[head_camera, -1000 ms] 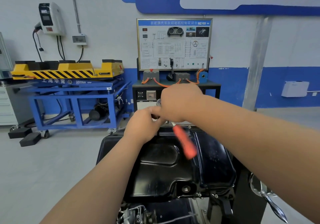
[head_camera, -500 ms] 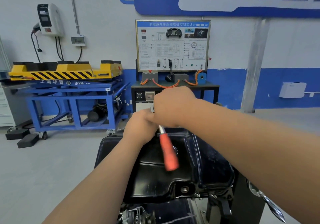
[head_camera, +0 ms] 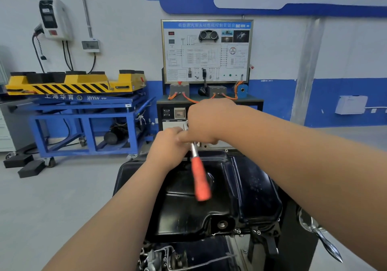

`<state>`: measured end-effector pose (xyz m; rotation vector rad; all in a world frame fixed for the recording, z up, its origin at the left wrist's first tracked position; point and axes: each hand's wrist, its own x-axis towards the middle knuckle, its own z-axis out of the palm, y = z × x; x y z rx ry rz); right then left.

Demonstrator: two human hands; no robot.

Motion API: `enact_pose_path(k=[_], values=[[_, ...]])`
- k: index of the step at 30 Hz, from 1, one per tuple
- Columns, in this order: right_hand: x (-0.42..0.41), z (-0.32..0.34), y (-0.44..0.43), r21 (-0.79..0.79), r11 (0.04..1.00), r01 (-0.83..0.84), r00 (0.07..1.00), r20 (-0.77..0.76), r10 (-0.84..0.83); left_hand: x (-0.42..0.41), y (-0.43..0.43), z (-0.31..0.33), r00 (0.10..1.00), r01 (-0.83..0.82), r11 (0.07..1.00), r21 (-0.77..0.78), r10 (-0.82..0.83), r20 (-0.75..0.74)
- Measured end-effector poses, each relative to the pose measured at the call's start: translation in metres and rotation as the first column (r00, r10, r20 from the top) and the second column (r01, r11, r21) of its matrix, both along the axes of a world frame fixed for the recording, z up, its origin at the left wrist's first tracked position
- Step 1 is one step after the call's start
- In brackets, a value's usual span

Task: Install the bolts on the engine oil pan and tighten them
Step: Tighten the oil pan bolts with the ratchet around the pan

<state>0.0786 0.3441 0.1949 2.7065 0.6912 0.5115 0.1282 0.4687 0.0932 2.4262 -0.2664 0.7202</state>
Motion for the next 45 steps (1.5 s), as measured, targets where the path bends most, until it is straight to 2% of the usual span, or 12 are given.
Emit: enact_pose_path(k=[5, 7, 12, 18, 21, 26, 29, 32, 35, 37, 40, 45], values=[[0.002, 0.01, -0.004, -0.179, 0.984, 0.017, 0.992, 0.126, 0.006, -0.003, -0.001, 0.0, 0.995, 0.101, 0.994, -0.039, -0.102, -0.024], [0.005, 0.006, -0.007, -0.147, 0.988, -0.036, 0.985, 0.163, 0.06, 0.0, -0.002, 0.001, 0.996, 0.078, 0.996, -0.053, -0.08, -0.028], [0.003, -0.003, -0.007, -0.005, 1.0, -0.011, 1.0, 0.019, 0.011, 0.001, 0.0, 0.002, 0.999, 0.028, 0.998, 0.047, -0.027, -0.031], [0.004, 0.01, -0.01, -0.22, 0.975, -0.009, 0.991, 0.131, 0.039, 0.0, -0.002, -0.001, 0.992, 0.125, 0.992, 0.008, -0.125, -0.033], [0.005, 0.003, -0.006, -0.181, 0.981, -0.064, 0.986, 0.139, 0.09, 0.0, -0.003, 0.0, 0.997, 0.074, 0.997, -0.03, -0.074, 0.01], [0.001, 0.001, 0.002, -0.05, 0.997, 0.051, 0.999, -0.009, -0.052, -0.003, -0.002, 0.002, 1.0, 0.006, 1.0, 0.001, -0.006, 0.006], [0.002, 0.006, 0.004, -0.112, 0.993, 0.045, 0.999, 0.028, -0.042, -0.002, 0.0, 0.0, 0.997, 0.068, 0.997, -0.042, -0.066, 0.05], [0.002, 0.007, 0.005, -0.183, 0.983, 0.025, 0.995, 0.097, -0.007, -0.003, 0.0, 0.001, 0.989, 0.145, 0.987, -0.065, -0.145, 0.01], [0.002, 0.003, 0.004, -0.192, 0.981, -0.009, 0.991, 0.129, 0.034, -0.001, -0.002, 0.0, 0.994, 0.107, 0.991, -0.083, -0.107, 0.008], [0.002, -0.002, 0.004, -0.124, 0.992, -0.023, 0.996, 0.078, 0.033, -0.002, -0.002, 0.0, 0.999, 0.04, 0.997, -0.061, -0.04, 0.001], [0.003, -0.002, 0.002, -0.023, 1.0, -0.013, 0.999, -0.039, 0.012, -0.003, -0.001, 0.001, 0.999, 0.048, 0.999, -0.004, -0.048, 0.022], [0.005, 0.008, -0.002, -0.241, 0.97, -0.031, 0.994, 0.094, 0.055, -0.008, -0.002, 0.002, 0.992, 0.129, 0.99, -0.056, -0.129, 0.014]])
